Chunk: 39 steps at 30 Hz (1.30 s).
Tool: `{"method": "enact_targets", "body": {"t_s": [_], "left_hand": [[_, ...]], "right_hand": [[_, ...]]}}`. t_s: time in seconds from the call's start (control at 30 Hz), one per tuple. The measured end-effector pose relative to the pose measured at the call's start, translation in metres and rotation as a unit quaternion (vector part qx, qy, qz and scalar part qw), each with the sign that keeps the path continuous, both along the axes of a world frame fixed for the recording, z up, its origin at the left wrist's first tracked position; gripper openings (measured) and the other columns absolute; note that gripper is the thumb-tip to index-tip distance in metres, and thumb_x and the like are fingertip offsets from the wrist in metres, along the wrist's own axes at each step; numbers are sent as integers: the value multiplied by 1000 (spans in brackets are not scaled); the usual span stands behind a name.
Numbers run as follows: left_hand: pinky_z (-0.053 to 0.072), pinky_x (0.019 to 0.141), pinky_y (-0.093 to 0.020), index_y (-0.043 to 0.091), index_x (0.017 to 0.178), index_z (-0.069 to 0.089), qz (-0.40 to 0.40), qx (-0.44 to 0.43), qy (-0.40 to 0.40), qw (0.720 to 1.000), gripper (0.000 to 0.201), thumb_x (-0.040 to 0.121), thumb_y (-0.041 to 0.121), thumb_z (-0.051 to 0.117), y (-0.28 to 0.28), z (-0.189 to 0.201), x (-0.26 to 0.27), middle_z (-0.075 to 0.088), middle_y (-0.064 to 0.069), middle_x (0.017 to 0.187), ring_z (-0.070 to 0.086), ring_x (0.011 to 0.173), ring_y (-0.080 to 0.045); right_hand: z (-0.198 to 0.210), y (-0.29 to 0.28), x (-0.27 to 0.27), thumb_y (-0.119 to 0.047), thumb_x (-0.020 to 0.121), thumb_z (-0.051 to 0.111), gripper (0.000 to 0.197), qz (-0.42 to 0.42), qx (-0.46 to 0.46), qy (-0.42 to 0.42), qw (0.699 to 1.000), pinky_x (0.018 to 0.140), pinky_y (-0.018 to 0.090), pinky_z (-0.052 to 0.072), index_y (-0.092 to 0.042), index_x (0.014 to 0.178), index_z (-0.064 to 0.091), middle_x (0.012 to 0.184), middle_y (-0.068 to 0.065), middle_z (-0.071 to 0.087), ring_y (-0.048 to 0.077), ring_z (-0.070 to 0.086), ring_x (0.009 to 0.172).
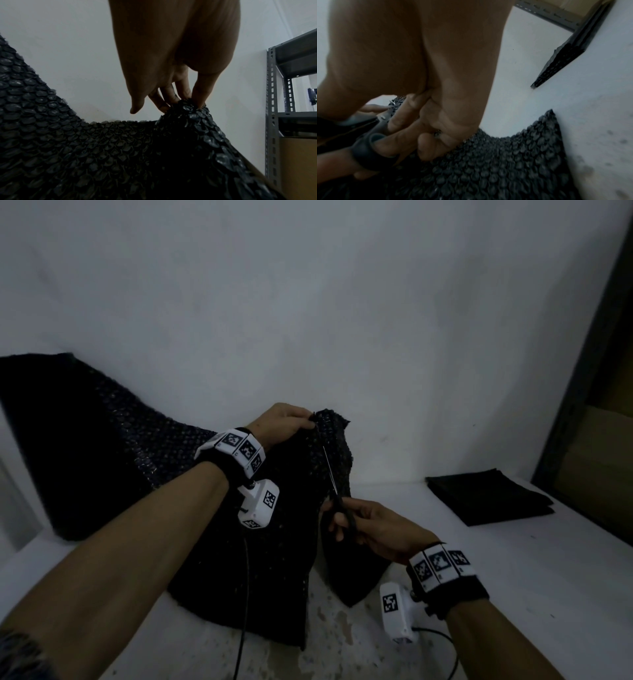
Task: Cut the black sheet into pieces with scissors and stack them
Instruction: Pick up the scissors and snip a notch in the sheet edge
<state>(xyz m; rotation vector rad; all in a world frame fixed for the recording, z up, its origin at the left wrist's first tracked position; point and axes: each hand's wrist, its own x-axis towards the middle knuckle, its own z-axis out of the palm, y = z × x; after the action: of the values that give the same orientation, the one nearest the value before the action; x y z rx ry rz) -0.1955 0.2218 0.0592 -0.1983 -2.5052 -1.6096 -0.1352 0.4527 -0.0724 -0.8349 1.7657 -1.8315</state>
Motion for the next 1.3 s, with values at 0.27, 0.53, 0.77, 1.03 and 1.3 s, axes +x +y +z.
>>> {"method": "enact_targets", "body": {"t_s": [0.27, 0.53, 0.77, 1.03, 1.3], "left_hand": [[51, 93, -28, 12, 109, 72, -6, -7, 10, 1000, 21, 88, 9, 73, 0, 1, 5, 72, -8, 103, 68, 95, -17], [56, 85, -34, 8, 91, 70, -29, 21, 12, 999, 11, 83, 4, 77, -8, -3, 7, 73, -24, 100, 68, 87, -26], [55, 75, -25, 6, 93, 67, -53, 20, -4, 998, 15, 82, 1, 77, -5, -3, 7, 69, -28, 102, 64, 87, -27], [52, 69, -16, 12, 85, 69, -24, -32, -4, 999, 9, 85, 4, 72, -7, 2, 4, 72, -12, 87, 65, 82, -19], [50, 103, -44, 11, 89, 73, -28, -59, -9, 998, 13, 79, 3, 78, -16, 0, 1, 73, -23, 99, 68, 102, -36]], "right_hand": [[-4, 1, 1, -14, 95, 64, 24, 7, -27, -24, 999, 72, 28, 43, -7, 118, 63, 90, 8, 61, 15, 60, 76], [0, -3, 0, -24, 91, 68, 38, -19, -17, -9, 1000, 66, 22, 43, -5, 124, 63, 92, 12, 60, 13, 59, 75], [3, -4, -8, -38, 84, 74, 34, -17, -12, 9, 1000, 76, 44, 30, -18, 111, 72, 88, 13, 62, 18, 57, 75], [-5, -8, -9, -33, 86, 75, 34, -26, -24, 21, 999, 71, 37, 34, -10, 109, 69, 84, 8, 62, 16, 57, 73], [4, -11, -11, -32, 91, 70, 30, -33, -1, 30, 999, 59, 25, 34, -13, 113, 69, 88, 11, 62, 15, 58, 73]]}}
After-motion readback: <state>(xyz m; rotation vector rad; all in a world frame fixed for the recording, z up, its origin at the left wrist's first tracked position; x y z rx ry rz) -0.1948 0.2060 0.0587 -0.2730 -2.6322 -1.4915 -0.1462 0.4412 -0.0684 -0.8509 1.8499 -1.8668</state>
